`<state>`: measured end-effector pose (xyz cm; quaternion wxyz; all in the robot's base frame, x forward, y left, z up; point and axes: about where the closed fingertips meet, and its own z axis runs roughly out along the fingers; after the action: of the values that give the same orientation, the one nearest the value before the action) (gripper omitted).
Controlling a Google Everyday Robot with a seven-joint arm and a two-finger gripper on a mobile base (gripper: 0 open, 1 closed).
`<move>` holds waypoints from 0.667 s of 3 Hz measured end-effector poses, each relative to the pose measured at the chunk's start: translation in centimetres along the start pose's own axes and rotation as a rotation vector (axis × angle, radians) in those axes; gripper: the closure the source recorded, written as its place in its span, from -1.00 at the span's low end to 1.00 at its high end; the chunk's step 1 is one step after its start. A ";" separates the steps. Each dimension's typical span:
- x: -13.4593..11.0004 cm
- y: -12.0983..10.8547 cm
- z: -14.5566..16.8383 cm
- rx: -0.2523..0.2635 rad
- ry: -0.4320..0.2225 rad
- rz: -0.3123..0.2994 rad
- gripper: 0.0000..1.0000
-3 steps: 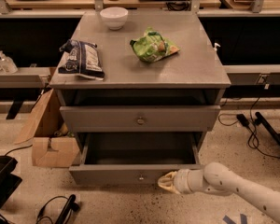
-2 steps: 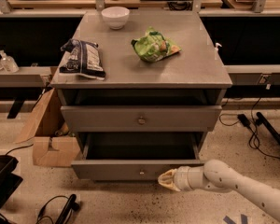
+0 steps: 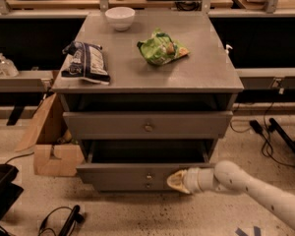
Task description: Close middle drawer
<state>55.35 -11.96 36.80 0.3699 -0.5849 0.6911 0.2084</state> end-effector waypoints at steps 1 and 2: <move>0.0 0.1 0.0 0.000 0.000 0.000 1.00; 0.8 -3.1 0.2 0.016 0.000 0.010 1.00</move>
Offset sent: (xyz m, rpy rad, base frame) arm 0.2057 -0.0734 -0.0126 0.0113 -0.0224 -0.1209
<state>58.34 -13.07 36.56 0.3735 -0.5784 0.6957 0.2050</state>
